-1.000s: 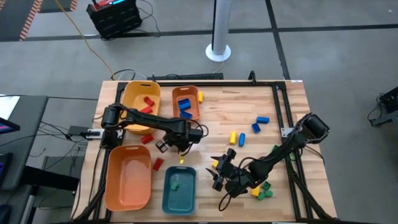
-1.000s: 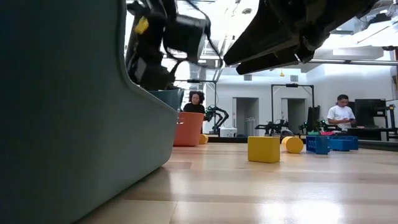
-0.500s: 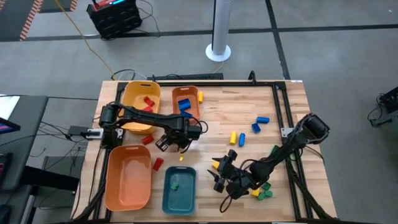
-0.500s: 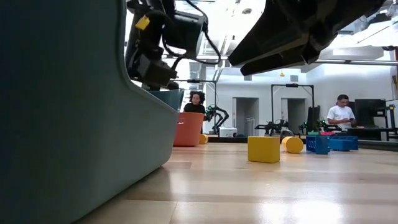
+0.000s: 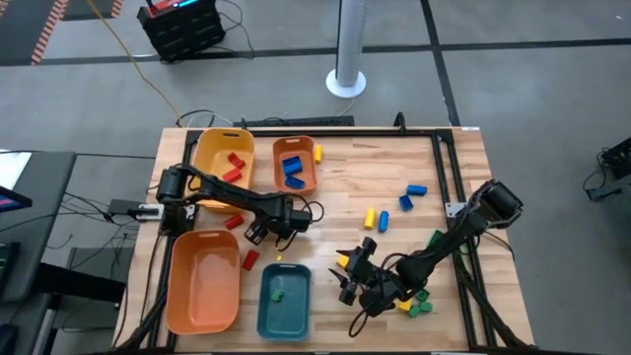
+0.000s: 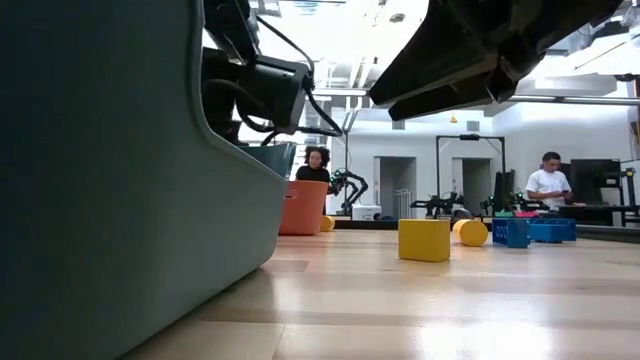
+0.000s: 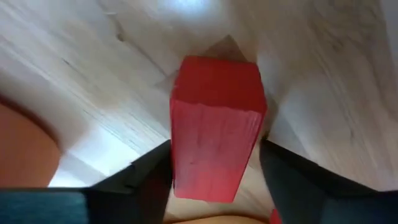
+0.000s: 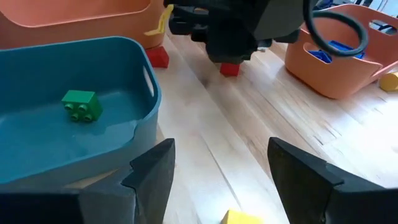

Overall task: Sort blocks
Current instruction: Put the red wooden block into the yellow bin

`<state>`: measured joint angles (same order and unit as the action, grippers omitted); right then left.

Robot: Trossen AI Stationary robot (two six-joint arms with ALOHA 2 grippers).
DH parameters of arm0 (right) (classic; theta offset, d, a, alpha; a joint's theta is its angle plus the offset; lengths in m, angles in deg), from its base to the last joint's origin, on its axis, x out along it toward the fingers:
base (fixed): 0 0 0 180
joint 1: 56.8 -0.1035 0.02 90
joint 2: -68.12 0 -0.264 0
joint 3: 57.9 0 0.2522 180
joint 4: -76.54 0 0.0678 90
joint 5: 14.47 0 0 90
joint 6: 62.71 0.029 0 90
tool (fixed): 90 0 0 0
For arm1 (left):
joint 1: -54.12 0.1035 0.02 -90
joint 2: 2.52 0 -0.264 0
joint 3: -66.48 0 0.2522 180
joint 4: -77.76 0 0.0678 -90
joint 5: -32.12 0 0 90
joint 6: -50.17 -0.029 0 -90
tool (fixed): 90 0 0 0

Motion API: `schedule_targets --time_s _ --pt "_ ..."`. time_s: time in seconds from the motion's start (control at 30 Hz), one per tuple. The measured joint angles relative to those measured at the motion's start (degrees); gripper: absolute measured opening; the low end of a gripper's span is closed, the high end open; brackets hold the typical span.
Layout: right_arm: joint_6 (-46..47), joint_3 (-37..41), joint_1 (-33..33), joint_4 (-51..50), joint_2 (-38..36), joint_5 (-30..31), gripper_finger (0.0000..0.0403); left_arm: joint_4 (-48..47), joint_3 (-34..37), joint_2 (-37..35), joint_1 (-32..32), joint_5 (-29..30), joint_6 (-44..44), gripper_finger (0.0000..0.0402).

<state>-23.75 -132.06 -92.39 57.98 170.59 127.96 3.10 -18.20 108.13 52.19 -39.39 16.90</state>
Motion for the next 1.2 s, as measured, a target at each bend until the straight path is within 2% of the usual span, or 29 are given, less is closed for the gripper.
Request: schedule_targets --time_s 0.2,0.23,0.37,0.5,0.67,0.77,0.87,1.0,1.2 --pt "0.1 0.0 0.0 -0.2 0.0 0.1 0.027 -0.6 0.1 0.0 -0.6 0.1 1.7 0.013" --pt "0.1 0.0 0.0 -0.2 0.0 0.1 0.027 -1.3 0.1 -0.3 -0.6 -0.2 2.3 0.0122" --pt "0.2 0.0 0.0 -0.2 0.0 0.0 0.027 -8.1 -1.7 -2.1 0.5 -0.2 5.1 0.0123" --pt "0.6 0.0 0.0 -0.3 0.0 0.0 0.027 -13.6 -4.9 -7.2 4.1 -1.1 12.1 0.0123" --pt "0.7 0.0 0.0 -0.3 0.0 0.0 0.027 -10.3 -6.8 -17.1 10.1 -1.5 19.7 0.0123" --pt "0.7 0.0 0.0 -0.2 0.0 0.1 0.027 -10.2 -7.3 -21.7 15.0 2.8 24.0 0.0123" --pt "0.7 0.0 0.0 0.5 0.0 0.0 0.027 -11.1 -7.3 -24.5 22.5 5.5 28.1 0.0123" --pt "0.7 0.0 0.0 0.7 0.0 0.0 0.027 -11.3 -6.6 -25.1 34.2 3.5 30.1 0.0123" --pt "0.7 0.0 -0.5 0.7 0.0 0.0 0.027 -4.7 -2.0 -25.1 48.8 -3.5 25.7 0.0123"
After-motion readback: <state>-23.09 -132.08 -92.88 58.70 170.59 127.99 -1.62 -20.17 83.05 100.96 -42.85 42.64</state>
